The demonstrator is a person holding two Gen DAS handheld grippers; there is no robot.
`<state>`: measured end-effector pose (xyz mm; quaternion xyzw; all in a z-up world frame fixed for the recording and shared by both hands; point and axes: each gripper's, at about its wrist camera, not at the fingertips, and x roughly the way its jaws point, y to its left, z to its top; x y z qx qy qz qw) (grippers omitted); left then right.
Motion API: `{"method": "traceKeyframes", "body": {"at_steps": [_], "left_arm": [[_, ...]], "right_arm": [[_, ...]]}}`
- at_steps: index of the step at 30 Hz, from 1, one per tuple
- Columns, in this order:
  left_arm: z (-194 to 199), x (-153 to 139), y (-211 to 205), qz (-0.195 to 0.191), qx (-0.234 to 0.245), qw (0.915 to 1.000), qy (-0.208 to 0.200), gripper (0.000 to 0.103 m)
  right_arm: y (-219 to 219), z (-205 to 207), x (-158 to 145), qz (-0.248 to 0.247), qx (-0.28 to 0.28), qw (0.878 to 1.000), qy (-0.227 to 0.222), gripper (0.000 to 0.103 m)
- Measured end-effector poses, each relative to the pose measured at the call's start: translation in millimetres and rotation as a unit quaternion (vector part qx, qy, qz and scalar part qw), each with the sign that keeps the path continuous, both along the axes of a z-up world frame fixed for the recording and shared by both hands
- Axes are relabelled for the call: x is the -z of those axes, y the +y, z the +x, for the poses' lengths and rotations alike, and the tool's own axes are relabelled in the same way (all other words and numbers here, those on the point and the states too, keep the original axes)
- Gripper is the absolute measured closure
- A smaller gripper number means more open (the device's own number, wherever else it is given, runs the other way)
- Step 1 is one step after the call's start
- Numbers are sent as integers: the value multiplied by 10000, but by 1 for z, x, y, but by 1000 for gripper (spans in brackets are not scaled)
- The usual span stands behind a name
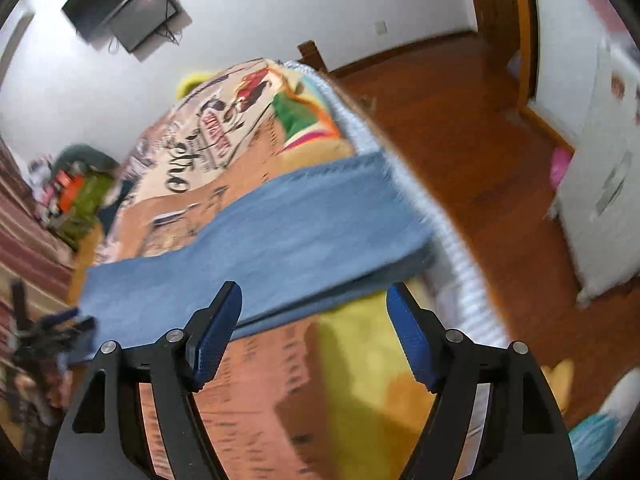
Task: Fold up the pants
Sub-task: 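Grasp the hem edge with the right gripper and fold it over the jeans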
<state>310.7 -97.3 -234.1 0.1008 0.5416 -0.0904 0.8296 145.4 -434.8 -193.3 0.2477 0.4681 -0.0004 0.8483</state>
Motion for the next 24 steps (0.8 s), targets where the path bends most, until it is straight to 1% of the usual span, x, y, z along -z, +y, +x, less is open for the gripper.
{"method": "traceKeyframes", "body": {"at_steps": [3,7,8,11,12,13,14,16,17,19,22,24], "left_arm": [[-2,0,1,-42,-48,10000,-16,14],[0,2,5,-238,-137,9996,99,13],[0,3,6,-267,-173,9994,102,10],[1,6,11,-402,-247,9988,129,8],[1,6,12,-446,-271,9985,148,8],[2,7,13,-487,-289,9983,168,7],[2,7,14,-514,-305,9981,177,7],[3,7,14,-518,-313,9980,171,7],[3,7,13,-497,-307,9982,159,7],[3,7,12,-469,-298,9984,143,7],[2,5,12,-420,-302,9986,112,7],[0,2,12,-350,-296,9989,46,7]], "right_arm": [[1,4,18,506,113,9986,136,31],[-6,20,46,840,348,9944,531,31],[-10,24,53,936,438,9926,631,31],[-20,36,66,1155,670,9884,726,35],[-22,38,67,1146,716,9882,722,39],[-26,42,67,1094,765,9886,700,47],[-28,45,65,1067,801,9887,689,50],[-32,50,59,1013,860,9893,597,66],[-33,52,57,970,874,9900,539,70],[-36,56,49,804,934,9916,384,85],[-35,61,38,545,883,9945,140,91],[-30,61,26,289,806,9963,-63,93]]}}
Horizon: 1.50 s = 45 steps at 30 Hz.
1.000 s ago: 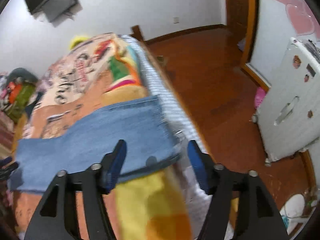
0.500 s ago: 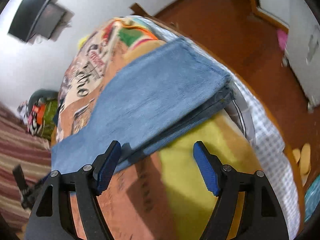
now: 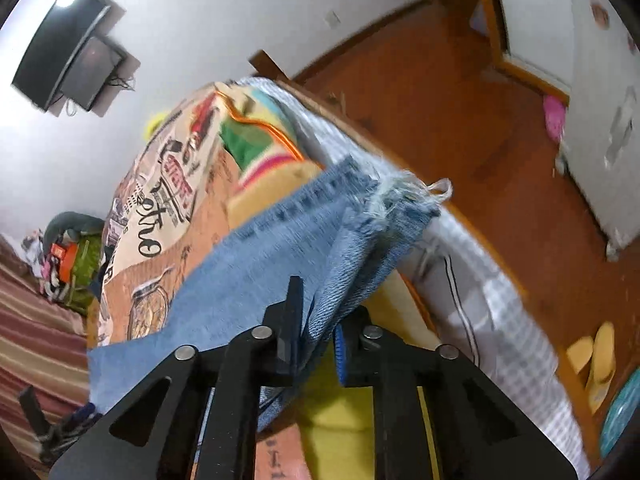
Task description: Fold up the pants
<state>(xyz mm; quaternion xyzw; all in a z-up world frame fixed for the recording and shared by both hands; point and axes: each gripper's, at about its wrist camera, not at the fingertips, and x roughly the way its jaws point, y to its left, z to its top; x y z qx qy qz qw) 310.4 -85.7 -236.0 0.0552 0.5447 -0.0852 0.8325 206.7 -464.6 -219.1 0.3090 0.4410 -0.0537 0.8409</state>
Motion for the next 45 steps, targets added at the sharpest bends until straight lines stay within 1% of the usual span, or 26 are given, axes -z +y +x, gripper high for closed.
{"method": "traceKeyframes", "body": {"at_steps": [3,4,6,8,13,15,19,24,26,30,32,34,37,38,39,41,43,44,45], "left_arm": [[-5,-10,2,71,12,9998,-173,7],[-6,-14,4,77,11,9997,-244,7],[-10,-25,8,101,-6,9991,-419,7],[-15,-36,10,119,-23,9981,-601,7],[-30,-69,24,66,-87,9934,-1139,7],[-36,-80,31,18,-125,9912,-1315,7],[-49,-98,50,-122,-225,9872,-1574,7],[-61,-112,81,-225,-449,9828,-1776,7],[-65,-113,93,-242,-572,9817,-1800,7],[-73,-109,118,-257,-808,9807,-1764,7],[-76,-106,129,-234,-908,9807,-1715,7],[-79,-104,139,-195,-1013,9800,-1699,7],[-83,-103,149,-197,-1116,9792,-1685,7],[-84,-103,152,-202,-1153,9788,-1678,7],[-85,-103,153,-205,-1176,9787,-1673,7],[-85,-102,155,-215,-1212,9784,-1660,7],[-85,-102,155,-220,-1209,9787,-1643,7],[-85,-101,154,-208,-1198,9789,-1642,7],[-84,-101,153,-194,-1180,9790,-1650,7]], "right_arm": [[11,-1,-22,-446,-177,9983,-325,95],[20,-1,-35,-658,-312,9962,-478,96],[31,-4,-54,-923,-489,9921,-695,96],[43,-7,-75,-1084,-653,9875,-942,96],[80,-11,-119,-1175,-1070,9755,-1524,97],[104,-11,-138,-1273,-1343,9666,-1774,97],[151,-6,-160,-1233,-1808,9520,-2142,97],[212,9,-171,-1101,-2374,9342,-2424,97],[237,14,-169,-1034,-2595,9282,-2459,97],[285,24,-152,-875,-3090,9177,-2338,97],[318,28,-135,-848,-3427,9108,-2140,97],[345,31,-112,-811,-3801,9028,-1839,97],[367,26,-81,-793,-4243,8918,-1357,96],[375,25,-69,-799,-4386,8876,-1158,95],[384,25,-54,-773,-4589,8805,-901,92],[396,23,-34,-776,-4858,8693,-478,92],[403,18,-20,-779,-5049,8595,-150,84],[404,15,-15,-776,-5154,8534,-51,82],[406,12,-17,-779,-5190,8512,-54,76]]}}
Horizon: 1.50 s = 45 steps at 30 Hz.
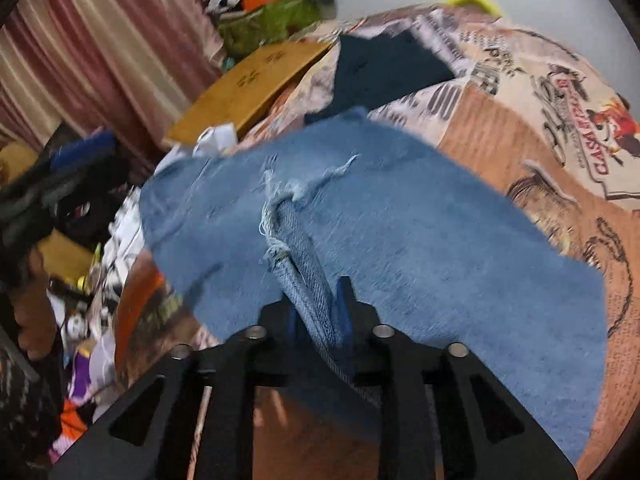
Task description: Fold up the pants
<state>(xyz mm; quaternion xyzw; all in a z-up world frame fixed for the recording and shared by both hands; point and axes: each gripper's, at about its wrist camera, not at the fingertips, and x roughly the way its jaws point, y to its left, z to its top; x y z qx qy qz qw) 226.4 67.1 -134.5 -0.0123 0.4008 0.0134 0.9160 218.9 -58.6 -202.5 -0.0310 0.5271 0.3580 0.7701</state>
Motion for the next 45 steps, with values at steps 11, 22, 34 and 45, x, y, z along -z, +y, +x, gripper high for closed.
{"method": "traceKeyframes", "body": {"at_steps": [11,22,34,45], "left_arm": [[31,-16,-39,-94,470,9988,-32,6],[94,16,-90,-39,897,9944,565,6],[108,112,-101,570,944,9811,1588,0],[71,99,-81,484,688,9878,1309,0]], "right_arm": [[-76,4,-67,848,757,9913,-664,48],[-128,36,-52,444,1375,9870,-702,47],[-132,30,41,-56,1266,9919,25,34],[-156,-9,30,-305,1484,9883,-185,34]]}}
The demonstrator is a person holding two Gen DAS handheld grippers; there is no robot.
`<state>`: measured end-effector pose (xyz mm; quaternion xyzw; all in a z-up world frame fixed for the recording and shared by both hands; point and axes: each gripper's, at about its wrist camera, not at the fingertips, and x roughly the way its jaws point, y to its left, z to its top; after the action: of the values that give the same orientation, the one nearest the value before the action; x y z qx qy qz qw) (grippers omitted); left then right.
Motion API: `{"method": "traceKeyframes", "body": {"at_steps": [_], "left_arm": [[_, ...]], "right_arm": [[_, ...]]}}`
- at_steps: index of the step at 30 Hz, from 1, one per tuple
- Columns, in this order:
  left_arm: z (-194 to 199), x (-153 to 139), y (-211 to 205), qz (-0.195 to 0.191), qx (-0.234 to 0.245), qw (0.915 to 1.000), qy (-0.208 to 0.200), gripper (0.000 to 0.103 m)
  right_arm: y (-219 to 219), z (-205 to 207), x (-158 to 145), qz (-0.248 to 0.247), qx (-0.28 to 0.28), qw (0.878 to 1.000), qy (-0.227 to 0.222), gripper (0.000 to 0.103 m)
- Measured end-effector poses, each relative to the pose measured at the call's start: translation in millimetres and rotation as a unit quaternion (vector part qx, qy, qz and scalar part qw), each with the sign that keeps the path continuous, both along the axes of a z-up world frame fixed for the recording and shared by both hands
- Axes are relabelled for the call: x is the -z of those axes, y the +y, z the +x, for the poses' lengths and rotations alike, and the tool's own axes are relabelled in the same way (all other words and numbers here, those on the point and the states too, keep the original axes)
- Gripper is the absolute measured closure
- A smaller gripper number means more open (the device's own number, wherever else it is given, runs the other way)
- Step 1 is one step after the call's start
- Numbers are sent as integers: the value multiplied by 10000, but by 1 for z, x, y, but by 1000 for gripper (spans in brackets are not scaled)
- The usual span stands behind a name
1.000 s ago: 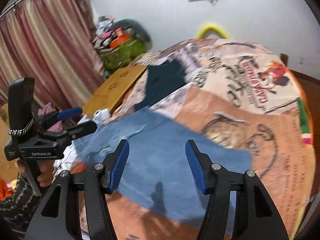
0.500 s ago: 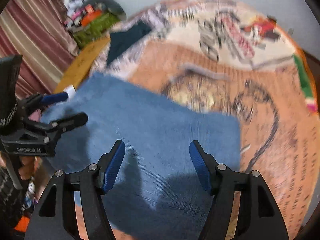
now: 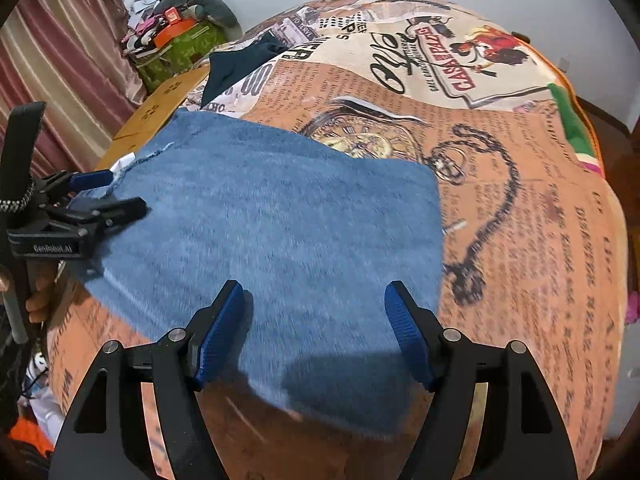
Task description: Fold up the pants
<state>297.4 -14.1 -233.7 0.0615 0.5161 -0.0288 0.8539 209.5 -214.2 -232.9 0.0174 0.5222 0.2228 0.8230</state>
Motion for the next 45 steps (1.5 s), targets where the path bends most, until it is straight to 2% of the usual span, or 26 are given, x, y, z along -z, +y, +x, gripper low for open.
{"method": "traceKeyframes", "body": {"at_steps": [8,14,19,23,26,30,33,39,42,45], "left_arm": [[-21,-12,26,-250,-447,9986,-161,0],[-43,-35,56,-130,-769,9953,-580,0],[-64,-53,99,-330,-1260,9877,-867,0],[-85,-62,140,-450,-1740,9773,-1125,0],[-98,-60,171,-573,-2059,9706,-1111,0],[-110,-46,209,-848,-2473,9611,-890,0],[-118,-25,237,-1238,-2804,9502,-563,0],[-127,13,259,-2021,-3000,9323,-18,0],[-129,30,265,-2550,-3005,9188,221,0],[-131,50,272,-3239,-3062,8939,479,0]], "right_arm": [[8,-9,-13,-414,134,9987,-276,33],[21,-10,-37,-370,126,9972,-639,33],[43,-9,-57,-230,51,9951,-957,32],[69,-7,-67,-169,-141,9932,-1147,30],[89,-2,-67,-122,-283,9926,-1172,30],[115,2,-61,-119,-476,9926,-1110,30],[133,4,-52,-88,-645,9931,-973,30],[166,8,-35,40,-875,9944,-591,30],[178,11,-29,208,-970,9944,-376,30],[188,15,-18,416,-1027,9938,-17,28]]}}
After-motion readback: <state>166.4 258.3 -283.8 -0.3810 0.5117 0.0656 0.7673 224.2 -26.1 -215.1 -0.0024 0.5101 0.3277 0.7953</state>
